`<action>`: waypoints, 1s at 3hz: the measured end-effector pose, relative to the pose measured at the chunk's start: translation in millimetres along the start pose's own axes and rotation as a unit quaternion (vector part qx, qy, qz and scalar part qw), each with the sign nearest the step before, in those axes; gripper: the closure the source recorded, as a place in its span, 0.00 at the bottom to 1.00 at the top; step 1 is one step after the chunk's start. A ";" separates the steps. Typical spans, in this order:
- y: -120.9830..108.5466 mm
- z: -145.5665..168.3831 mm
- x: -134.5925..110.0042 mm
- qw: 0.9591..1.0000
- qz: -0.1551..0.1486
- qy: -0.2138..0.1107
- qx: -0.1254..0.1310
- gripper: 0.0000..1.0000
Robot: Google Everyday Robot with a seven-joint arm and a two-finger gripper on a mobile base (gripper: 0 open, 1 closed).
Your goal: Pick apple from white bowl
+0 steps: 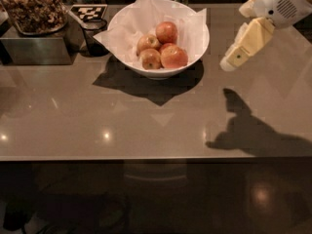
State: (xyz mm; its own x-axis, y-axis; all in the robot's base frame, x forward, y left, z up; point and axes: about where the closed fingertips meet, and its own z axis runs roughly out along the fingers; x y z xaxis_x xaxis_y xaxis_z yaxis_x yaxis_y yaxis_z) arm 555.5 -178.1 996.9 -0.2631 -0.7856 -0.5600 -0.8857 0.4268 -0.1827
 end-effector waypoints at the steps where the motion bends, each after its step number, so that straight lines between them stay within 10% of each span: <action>1: -3.1 3.1 -4.7 1.000 0.004 -0.014 -0.006 0.00; 3: -6.4 55.7 -18.7 0.999 -0.008 -0.040 -0.034 0.00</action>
Offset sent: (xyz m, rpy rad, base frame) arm 0.0232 0.0230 -0.0292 0.1236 0.0001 0.0392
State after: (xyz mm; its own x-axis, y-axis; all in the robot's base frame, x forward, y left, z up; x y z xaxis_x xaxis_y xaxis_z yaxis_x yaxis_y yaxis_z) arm 587.4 -141.2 963.5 -0.2200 -0.7527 -0.6206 -0.9144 0.3807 -0.1376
